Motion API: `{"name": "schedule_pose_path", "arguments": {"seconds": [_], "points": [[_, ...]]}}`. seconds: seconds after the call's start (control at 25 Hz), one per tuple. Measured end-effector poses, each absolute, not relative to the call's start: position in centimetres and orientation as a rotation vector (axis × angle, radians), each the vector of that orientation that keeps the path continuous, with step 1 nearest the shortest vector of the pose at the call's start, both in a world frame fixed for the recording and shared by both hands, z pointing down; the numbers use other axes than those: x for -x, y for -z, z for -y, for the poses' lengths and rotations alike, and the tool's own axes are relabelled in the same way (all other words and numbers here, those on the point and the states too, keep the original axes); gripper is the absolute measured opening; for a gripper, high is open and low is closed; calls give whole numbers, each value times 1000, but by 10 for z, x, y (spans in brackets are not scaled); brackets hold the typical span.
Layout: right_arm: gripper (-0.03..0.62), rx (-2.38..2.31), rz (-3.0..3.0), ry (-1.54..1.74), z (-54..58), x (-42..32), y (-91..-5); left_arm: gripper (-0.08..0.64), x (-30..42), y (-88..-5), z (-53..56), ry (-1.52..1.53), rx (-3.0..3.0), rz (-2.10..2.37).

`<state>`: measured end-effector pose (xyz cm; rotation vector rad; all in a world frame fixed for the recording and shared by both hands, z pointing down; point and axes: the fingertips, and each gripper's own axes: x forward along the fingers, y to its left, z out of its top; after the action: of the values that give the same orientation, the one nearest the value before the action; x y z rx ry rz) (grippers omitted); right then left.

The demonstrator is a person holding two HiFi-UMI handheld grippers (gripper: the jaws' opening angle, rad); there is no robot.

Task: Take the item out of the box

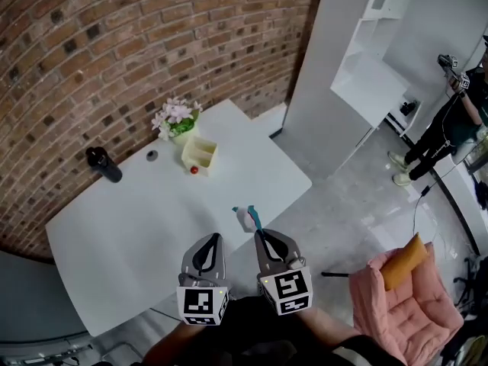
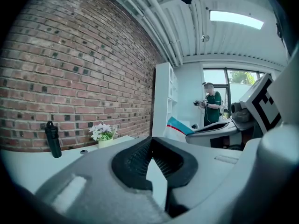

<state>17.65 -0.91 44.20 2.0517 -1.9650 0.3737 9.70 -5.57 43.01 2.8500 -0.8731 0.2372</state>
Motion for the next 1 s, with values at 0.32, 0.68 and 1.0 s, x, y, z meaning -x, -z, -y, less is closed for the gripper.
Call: {"name": "schedule_pose_path", "arguments": {"seconds": [0.32, 0.68, 1.0], "points": [[5, -2032, 1967, -416, -16, -210, -448, 5, -132, -433, 34, -242, -2835, 838], [3, -1996, 1989, -440, -16, -216, -455, 5, -145, -442, 35, -279, -2816, 828], [3, -1998, 1983, -442, -12, -211, -458, 5, -140, -447, 40, -280, -2808, 822]]}}
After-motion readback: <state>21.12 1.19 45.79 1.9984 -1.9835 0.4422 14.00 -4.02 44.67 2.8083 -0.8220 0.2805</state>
